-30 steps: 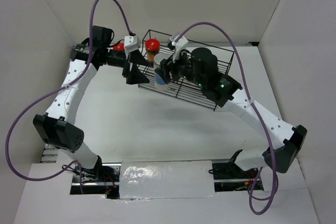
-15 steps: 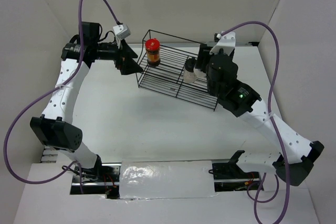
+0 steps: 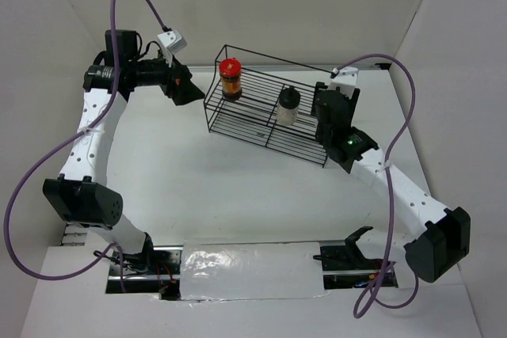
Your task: Organize the condiment bottles
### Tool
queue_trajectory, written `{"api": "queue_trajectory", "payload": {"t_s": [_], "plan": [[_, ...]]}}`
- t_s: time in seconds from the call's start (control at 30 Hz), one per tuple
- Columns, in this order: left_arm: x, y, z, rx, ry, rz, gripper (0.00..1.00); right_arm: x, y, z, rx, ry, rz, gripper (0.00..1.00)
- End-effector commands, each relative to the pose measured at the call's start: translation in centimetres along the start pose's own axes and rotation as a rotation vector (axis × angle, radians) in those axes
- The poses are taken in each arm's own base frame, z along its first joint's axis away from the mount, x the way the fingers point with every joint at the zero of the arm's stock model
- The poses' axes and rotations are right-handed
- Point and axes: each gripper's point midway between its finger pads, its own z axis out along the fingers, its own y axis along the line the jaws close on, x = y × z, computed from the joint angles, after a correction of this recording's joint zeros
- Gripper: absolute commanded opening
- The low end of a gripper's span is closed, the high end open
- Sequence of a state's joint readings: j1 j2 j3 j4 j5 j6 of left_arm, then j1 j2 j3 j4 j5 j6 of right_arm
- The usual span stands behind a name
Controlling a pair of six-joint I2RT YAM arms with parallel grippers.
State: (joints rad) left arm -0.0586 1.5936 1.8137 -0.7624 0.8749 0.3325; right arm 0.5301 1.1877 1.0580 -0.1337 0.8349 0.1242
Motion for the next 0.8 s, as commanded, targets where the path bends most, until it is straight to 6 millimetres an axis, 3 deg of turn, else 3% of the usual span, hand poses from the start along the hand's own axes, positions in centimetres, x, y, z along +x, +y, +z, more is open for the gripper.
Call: {"api": "queue_trajectory", "payload": {"t_s": [0.0,0.07,0.27,0.43,0.5,0.57,0.6,0.77], "plan": [[-2.9,-0.1,-1.8,-0.047,-0.068,0.071,0.99,-4.3,-0.2,0.7,-0.043,-0.159,0.172,0.00],[-2.7,0.3,-1.8,-0.055,-0.067,0.072,0.99,-4.5,0.2,1.1,-0.088,-0.178,0.194,0.00],[-1.5,2.3,-2.2,-0.116,-0.055,0.053,0.99,-1.6,0.6,2.4,-0.122,-0.148,0.177,0.00],[-1.7,3.4,-2.9,-0.148,-0.063,0.060,0.99,-0.6,1.0,2.3,-0.143,-0.122,0.156,0.01],[-1.6,3.7,-2.9,-0.152,-0.062,0.068,0.99,-0.6,0.8,2.1,-0.139,-0.117,0.152,0.15],[-1.5,4.2,-3.0,-0.170,-0.061,0.070,0.99,-0.6,0.5,1.9,-0.137,-0.103,0.141,0.75],[-1.3,4.5,-2.9,-0.174,-0.061,0.071,0.99,-0.7,0.5,1.8,-0.137,-0.101,0.140,1.00],[0.1,7.9,-3.2,-0.292,-0.033,0.066,0.99,-1.3,0.1,1.5,-0.124,-0.060,0.087,1.00]]}}
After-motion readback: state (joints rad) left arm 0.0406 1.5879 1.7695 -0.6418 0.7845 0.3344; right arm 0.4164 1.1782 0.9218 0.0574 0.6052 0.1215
